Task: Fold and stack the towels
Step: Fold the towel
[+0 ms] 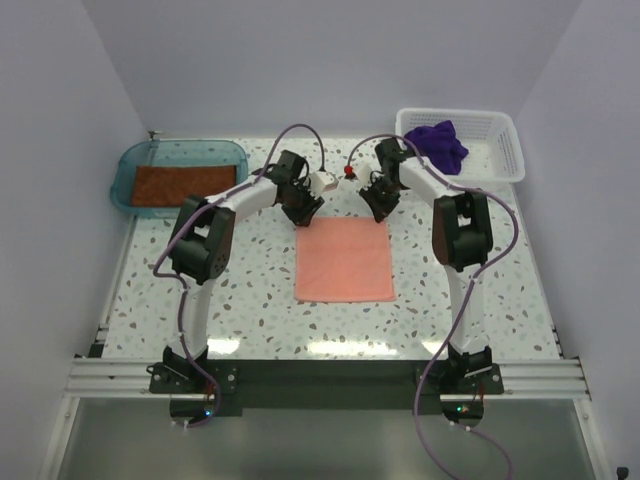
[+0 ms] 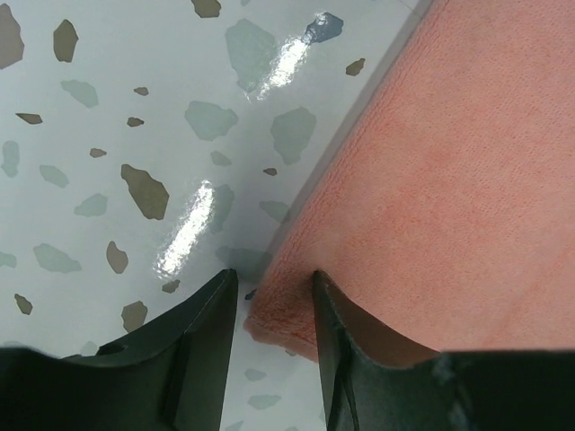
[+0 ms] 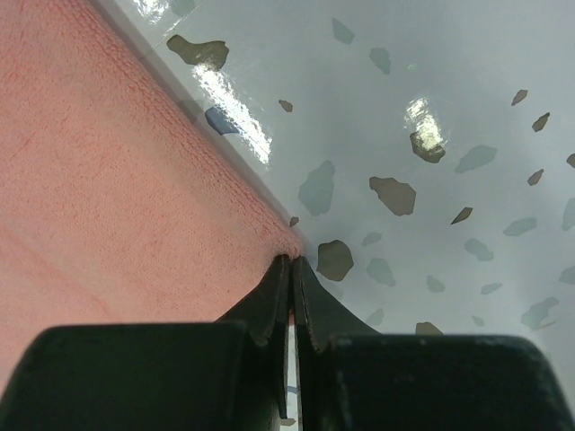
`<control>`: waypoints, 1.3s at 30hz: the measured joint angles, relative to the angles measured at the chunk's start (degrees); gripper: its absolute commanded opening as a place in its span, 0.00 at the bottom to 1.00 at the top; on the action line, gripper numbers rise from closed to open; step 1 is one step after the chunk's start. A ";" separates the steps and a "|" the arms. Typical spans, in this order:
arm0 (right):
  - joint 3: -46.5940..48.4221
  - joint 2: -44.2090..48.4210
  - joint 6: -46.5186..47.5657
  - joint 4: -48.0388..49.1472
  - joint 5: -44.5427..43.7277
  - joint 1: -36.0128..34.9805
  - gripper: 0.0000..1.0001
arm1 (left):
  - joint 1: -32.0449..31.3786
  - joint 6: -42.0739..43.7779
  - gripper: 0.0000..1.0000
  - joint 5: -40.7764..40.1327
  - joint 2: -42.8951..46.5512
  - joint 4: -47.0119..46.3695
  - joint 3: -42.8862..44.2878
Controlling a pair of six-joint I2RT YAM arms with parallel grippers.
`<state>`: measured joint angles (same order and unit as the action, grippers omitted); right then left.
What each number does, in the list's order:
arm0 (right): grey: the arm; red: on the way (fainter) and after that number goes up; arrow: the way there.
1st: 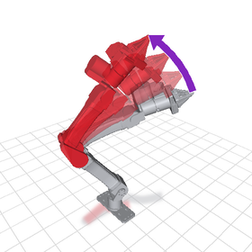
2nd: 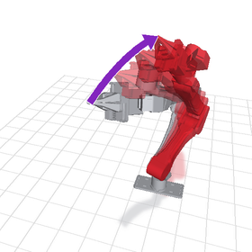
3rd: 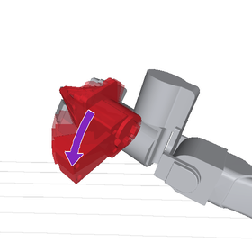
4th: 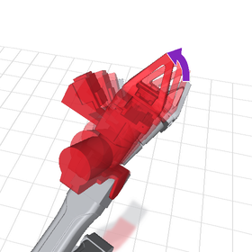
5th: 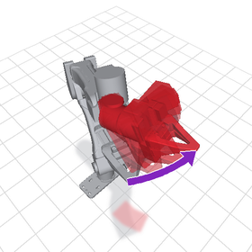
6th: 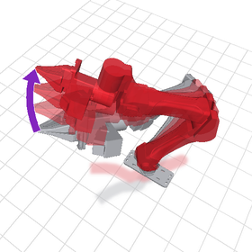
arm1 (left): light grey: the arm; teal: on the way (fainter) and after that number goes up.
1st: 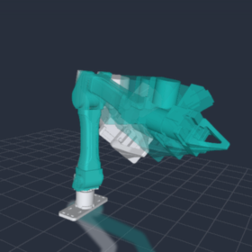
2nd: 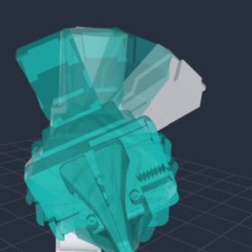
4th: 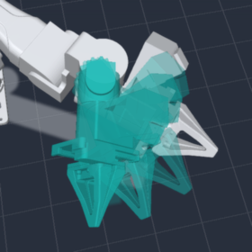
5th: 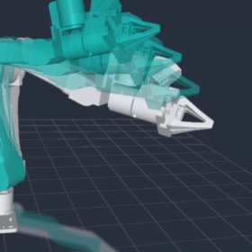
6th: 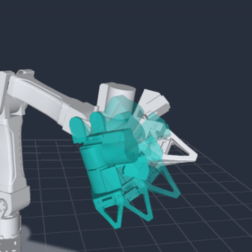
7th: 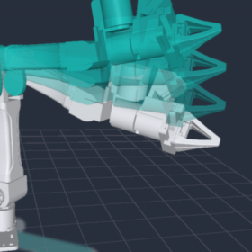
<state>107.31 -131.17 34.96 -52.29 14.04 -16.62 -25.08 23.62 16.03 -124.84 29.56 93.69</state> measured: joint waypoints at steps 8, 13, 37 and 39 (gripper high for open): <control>-1.81 1.14 -0.24 1.55 -0.66 -0.26 0.00 | -0.07 -0.13 0.18 -0.59 -0.09 0.87 0.00; -3.96 2.60 -1.86 3.58 -1.20 -0.48 0.00 | -0.15 0.07 0.00 -0.59 -0.09 1.46 0.31; -20.81 22.10 -12.13 14.25 -5.55 -3.91 0.00 | -2.73 -6.34 0.00 -9.57 20.92 -9.01 -19.63; -22.86 24.00 -13.18 14.36 -6.78 -5.09 0.00 | -3.69 -8.31 0.00 -11.06 22.80 -9.81 -21.66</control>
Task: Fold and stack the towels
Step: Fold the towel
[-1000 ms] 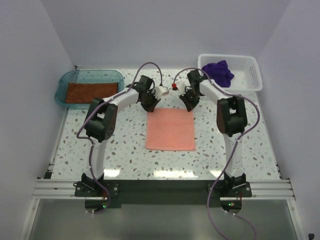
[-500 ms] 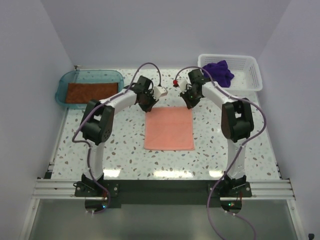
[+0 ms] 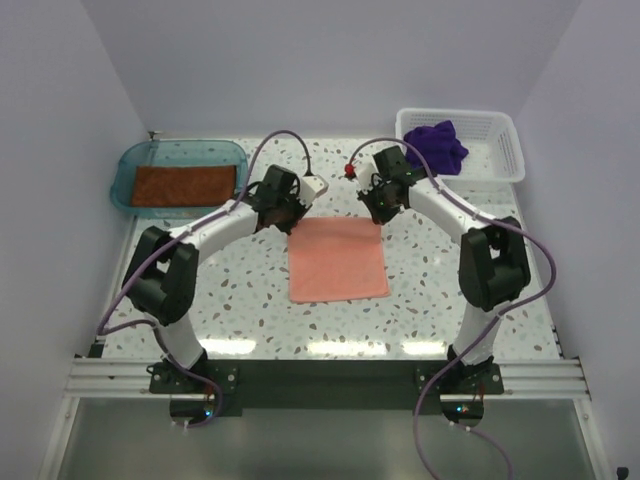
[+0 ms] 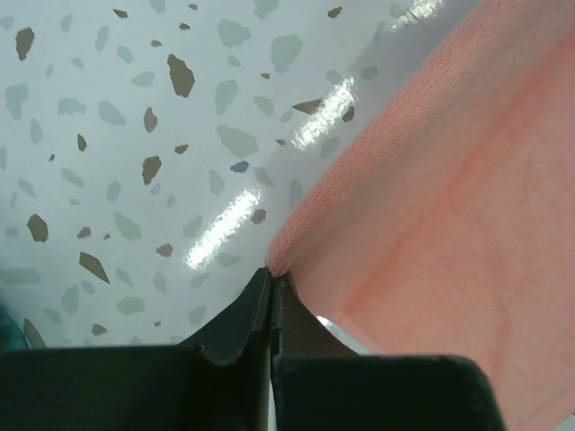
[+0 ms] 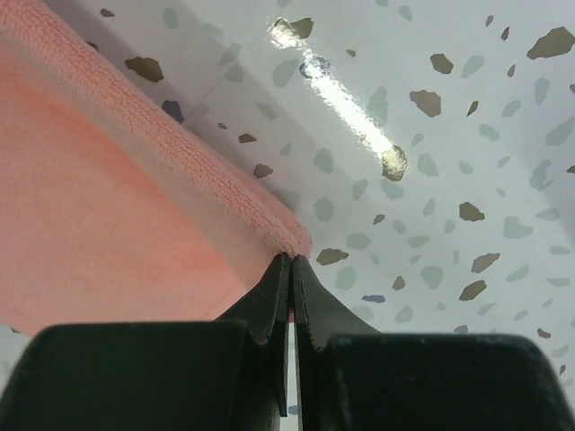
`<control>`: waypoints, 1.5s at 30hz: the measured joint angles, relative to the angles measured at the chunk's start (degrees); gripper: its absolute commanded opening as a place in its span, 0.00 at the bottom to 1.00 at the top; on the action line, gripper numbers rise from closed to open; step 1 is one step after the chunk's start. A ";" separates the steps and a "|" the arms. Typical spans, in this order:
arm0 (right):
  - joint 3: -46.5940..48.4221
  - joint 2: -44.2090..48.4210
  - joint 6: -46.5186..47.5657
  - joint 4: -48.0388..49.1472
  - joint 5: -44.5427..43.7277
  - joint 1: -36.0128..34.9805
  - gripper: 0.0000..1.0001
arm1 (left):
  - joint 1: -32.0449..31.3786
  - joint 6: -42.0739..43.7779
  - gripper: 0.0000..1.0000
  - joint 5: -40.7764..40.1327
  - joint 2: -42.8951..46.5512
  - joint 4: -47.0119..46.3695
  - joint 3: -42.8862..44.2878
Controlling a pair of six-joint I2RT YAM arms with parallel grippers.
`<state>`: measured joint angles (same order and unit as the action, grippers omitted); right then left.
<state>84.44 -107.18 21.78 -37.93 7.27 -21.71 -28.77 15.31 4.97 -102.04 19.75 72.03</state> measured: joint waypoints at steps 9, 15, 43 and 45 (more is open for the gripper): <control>-10.10 10.29 -7.72 0.94 -3.32 -2.64 0.00 | -4.79 -9.01 0.00 -2.25 8.50 -0.42 -10.97; -17.88 15.85 -11.80 2.25 -2.38 -3.06 0.00 | -5.90 -12.85 0.00 -1.29 13.66 -0.76 -15.04; -22.23 21.14 -18.69 0.98 1.14 -3.10 0.00 | -6.75 -24.72 0.00 6.49 23.87 2.16 -22.88; -22.86 21.14 -18.97 0.94 1.46 -3.10 0.00 | -7.45 -25.64 0.00 7.17 23.87 2.03 -24.33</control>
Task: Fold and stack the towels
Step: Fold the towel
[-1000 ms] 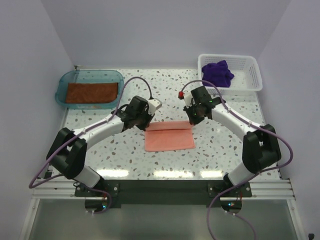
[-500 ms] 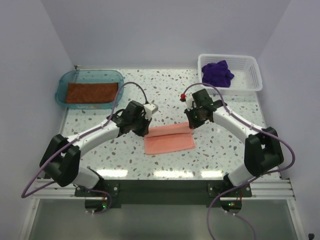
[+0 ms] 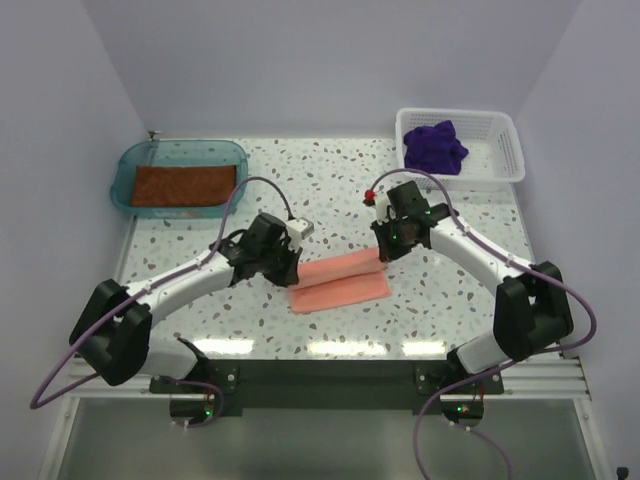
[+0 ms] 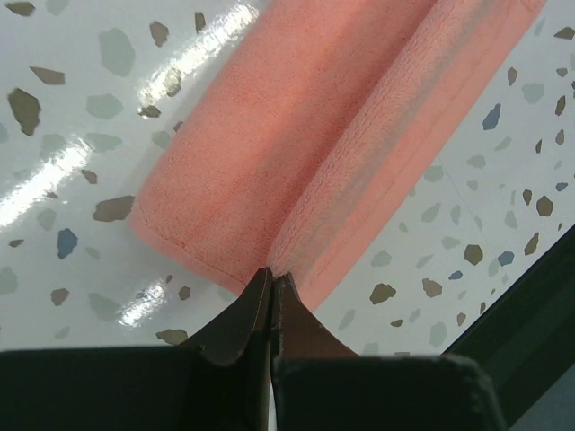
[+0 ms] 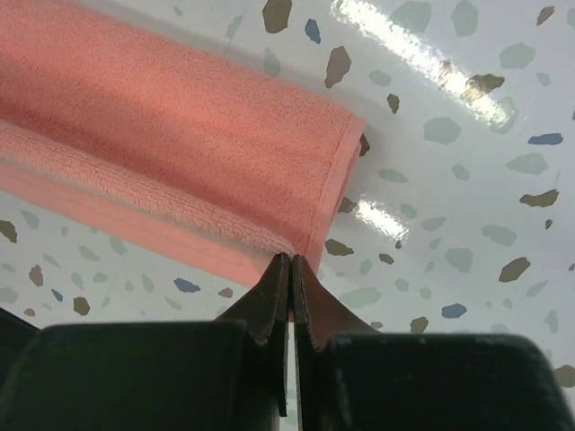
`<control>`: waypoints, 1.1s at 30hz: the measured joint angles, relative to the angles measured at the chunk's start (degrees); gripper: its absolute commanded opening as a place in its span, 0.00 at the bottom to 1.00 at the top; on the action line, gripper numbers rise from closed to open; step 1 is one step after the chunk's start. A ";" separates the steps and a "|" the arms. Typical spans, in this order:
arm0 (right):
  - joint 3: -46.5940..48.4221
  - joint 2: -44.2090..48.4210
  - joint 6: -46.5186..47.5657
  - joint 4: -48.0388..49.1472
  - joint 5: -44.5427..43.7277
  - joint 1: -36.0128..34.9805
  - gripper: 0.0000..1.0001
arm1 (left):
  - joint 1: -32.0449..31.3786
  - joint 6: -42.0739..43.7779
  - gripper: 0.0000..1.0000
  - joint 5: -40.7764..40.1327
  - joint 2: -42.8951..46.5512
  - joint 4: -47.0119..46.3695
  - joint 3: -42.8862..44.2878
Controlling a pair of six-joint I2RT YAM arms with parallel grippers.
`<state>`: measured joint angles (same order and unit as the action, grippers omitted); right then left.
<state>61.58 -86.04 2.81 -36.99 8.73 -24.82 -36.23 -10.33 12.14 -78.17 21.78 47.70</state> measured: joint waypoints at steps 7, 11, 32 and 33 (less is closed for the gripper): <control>-2.84 -0.37 -1.44 -0.50 2.49 -0.04 0.00 | -1.09 -3.04 0.00 2.27 0.07 -2.47 -5.16; -3.13 -2.54 -1.92 -0.42 2.99 -0.07 0.00 | -1.38 -3.91 0.00 2.54 -1.20 -3.93 -6.45; -8.59 -2.19 -7.48 -1.27 5.16 -0.50 0.32 | -2.99 -5.11 0.46 4.46 1.86 -2.97 -10.62; -9.73 -0.85 -8.02 -1.64 5.79 -0.57 0.32 | -3.23 -5.33 0.53 5.07 3.10 -2.80 -11.08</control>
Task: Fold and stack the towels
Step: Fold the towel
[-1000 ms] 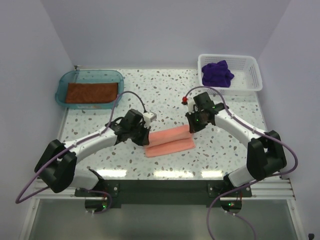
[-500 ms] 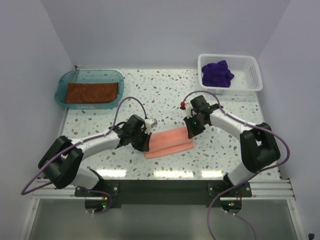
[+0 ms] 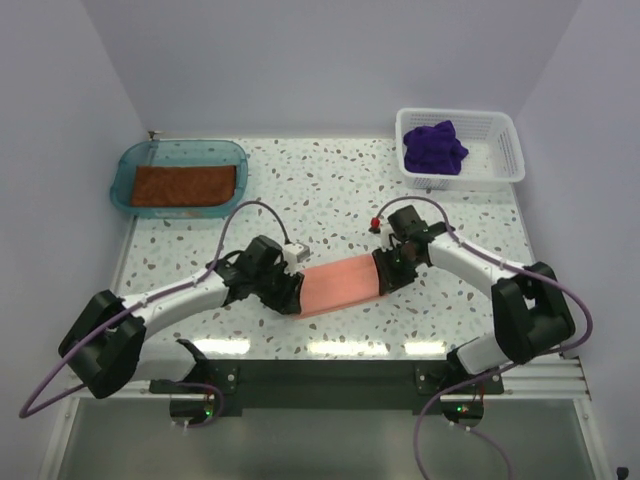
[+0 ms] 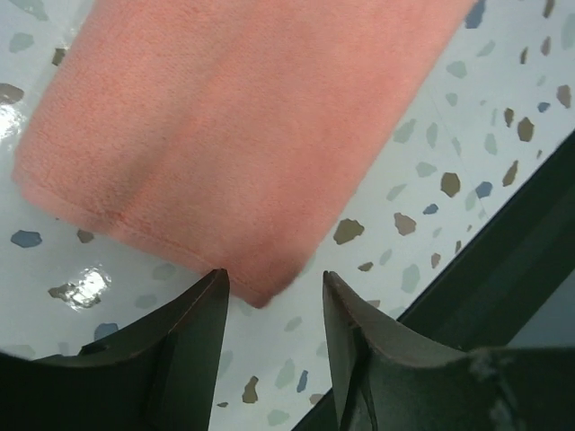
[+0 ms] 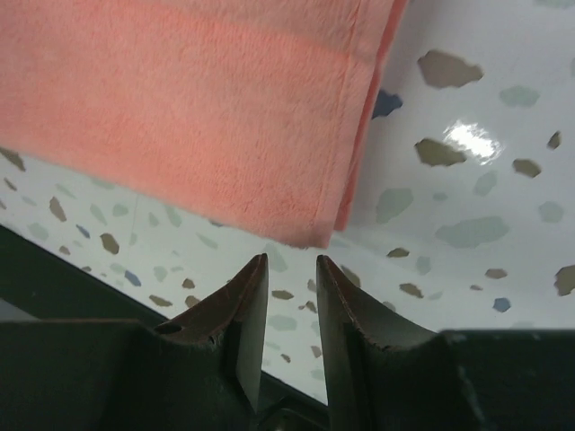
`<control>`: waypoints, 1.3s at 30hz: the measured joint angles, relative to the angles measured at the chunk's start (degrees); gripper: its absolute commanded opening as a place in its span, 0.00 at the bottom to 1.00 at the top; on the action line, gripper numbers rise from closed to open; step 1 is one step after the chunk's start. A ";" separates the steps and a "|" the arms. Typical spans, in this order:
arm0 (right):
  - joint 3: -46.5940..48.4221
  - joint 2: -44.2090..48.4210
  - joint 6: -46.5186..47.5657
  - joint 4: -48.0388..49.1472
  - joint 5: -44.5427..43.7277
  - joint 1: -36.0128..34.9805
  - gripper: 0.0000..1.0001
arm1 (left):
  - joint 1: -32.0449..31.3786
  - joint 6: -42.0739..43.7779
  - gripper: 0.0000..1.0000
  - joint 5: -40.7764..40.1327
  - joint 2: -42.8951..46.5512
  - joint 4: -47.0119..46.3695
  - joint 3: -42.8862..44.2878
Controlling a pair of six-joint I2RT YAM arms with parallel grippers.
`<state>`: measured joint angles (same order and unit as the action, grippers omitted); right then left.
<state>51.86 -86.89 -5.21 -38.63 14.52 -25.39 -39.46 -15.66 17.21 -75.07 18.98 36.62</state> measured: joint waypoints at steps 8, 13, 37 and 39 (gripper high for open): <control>-2.60 10.43 -3.41 -2.16 1.68 -0.50 0.34 | -0.59 -2.62 0.53 3.06 8.59 1.05 -0.13; -2.32 13.49 -8.02 2.78 1.68 -0.50 0.33 | -0.79 -4.39 0.44 1.62 5.92 1.11 5.42; -13.77 14.80 -18.23 16.55 -7.52 -0.59 0.39 | -6.10 -12.96 0.58 -9.25 0.76 -1.36 0.55; -11.45 15.04 -17.16 15.78 -7.48 -0.76 0.39 | -6.03 -14.43 0.64 -11.78 2.91 0.22 1.68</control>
<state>40.40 -71.85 -22.37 -22.85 7.05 -26.15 -45.50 -30.09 5.43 -72.16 19.20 38.30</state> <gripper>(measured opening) 0.383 0.576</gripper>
